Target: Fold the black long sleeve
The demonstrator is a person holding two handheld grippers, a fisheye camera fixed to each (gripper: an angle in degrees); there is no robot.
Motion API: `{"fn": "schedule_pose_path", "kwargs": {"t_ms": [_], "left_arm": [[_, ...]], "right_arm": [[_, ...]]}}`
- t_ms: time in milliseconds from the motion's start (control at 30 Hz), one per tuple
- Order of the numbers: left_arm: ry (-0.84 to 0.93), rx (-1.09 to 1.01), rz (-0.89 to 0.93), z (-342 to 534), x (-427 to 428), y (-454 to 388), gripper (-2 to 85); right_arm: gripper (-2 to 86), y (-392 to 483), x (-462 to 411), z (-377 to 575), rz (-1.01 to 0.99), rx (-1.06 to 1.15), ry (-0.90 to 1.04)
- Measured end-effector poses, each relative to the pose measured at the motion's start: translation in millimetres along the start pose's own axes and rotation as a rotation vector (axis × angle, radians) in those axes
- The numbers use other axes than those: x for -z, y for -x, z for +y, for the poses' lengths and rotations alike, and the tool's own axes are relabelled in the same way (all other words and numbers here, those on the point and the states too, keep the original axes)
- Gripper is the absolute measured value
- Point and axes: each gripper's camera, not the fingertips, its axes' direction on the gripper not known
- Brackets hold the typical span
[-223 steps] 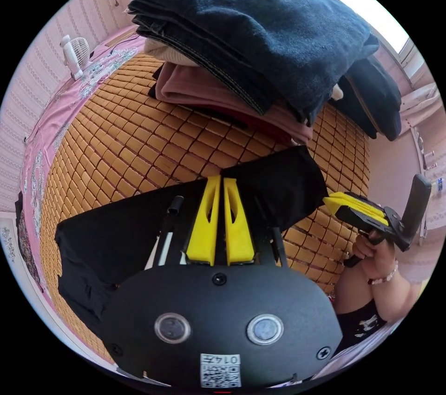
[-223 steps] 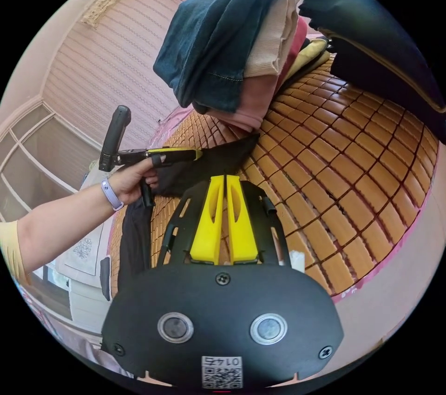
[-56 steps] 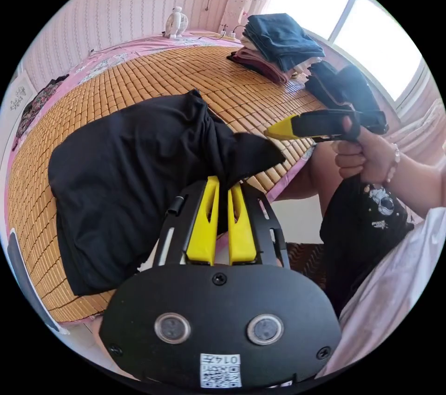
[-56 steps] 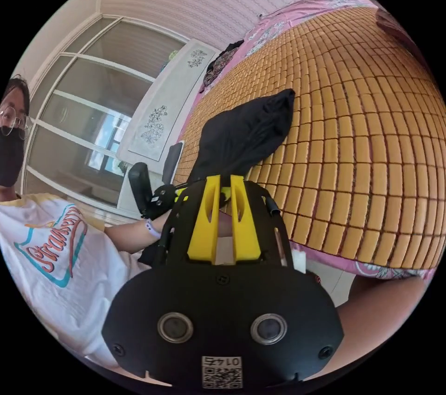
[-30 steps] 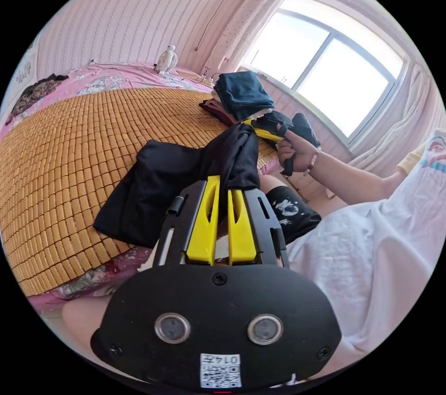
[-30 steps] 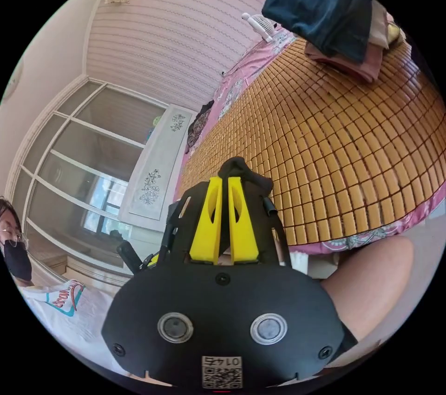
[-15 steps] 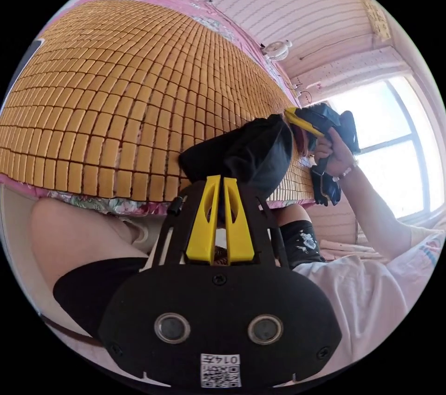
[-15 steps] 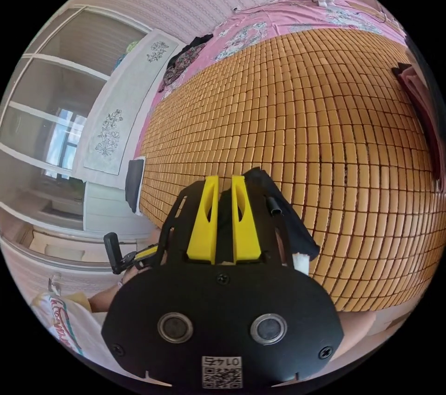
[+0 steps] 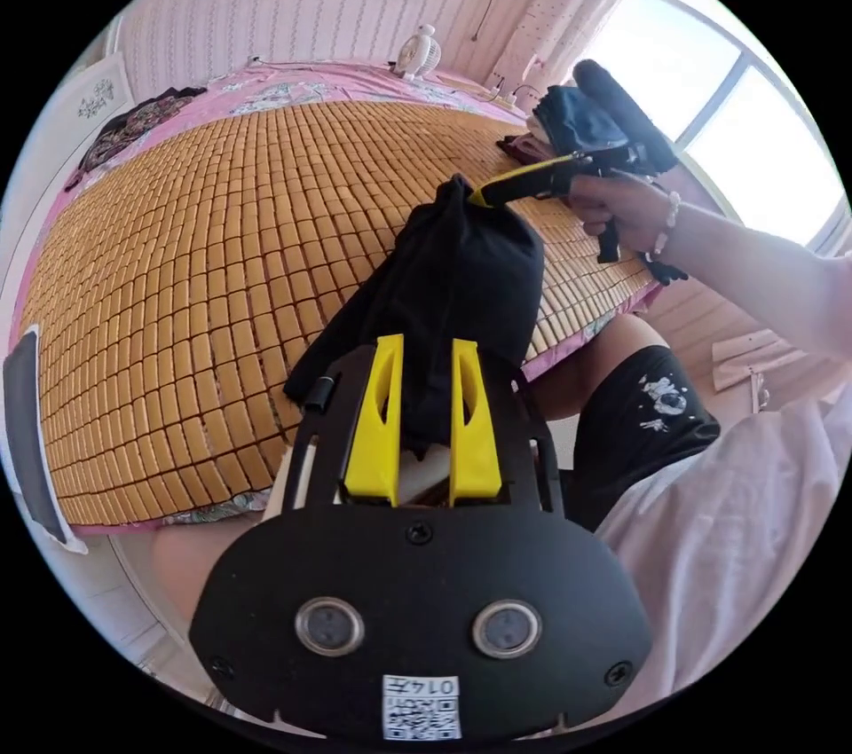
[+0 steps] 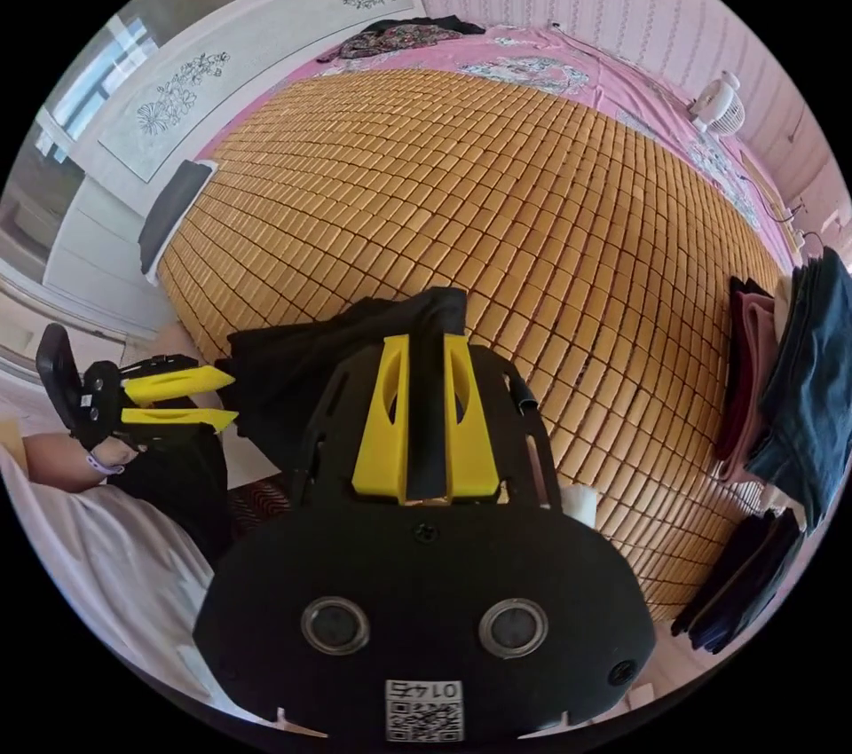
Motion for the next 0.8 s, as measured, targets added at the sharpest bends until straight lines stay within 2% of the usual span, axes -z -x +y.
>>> {"fn": "schedule_pose_path", "kwargs": {"t_ms": [67, 200, 333, 400, 467, 533, 667, 800], "left_arm": [[0.086, 0.010, -0.046, -4, -15, 4, 5.6], [0.020, 0.108, -0.004, -2, 6, 26, -0.3], [-0.039, 0.253, 0.006, 11, 22, 59, -0.4], [-0.004, 0.299, -0.023, 20, 16, 72, 0.7], [0.034, 0.328, -0.071, 26, 12, 78, 2.9], [0.057, 0.361, -0.018, 33, 12, 84, 5.7], [-0.030, 0.373, 0.055, 49, 26, 81, 9.2], [-0.042, 0.366, 0.112, 53, 20, 74, 13.0]], "right_arm": [[6.1, 8, -17, -15, 0.043, 0.012, 0.049], [6.6, 8, -33, -29, 0.033, 0.014, 0.103], [8.7, 3, -18, -35, -0.023, 0.028, 0.010], [10.5, -3, -17, -36, -0.030, 0.001, -0.022], [13.3, -12, -30, -39, -0.068, -0.038, 0.045], [14.0, -18, -42, -41, -0.097, -0.065, 0.089], [12.7, -21, -58, -42, -0.179, -0.070, 0.116], [11.7, -20, -62, -39, -0.160, -0.068, 0.098]]}}
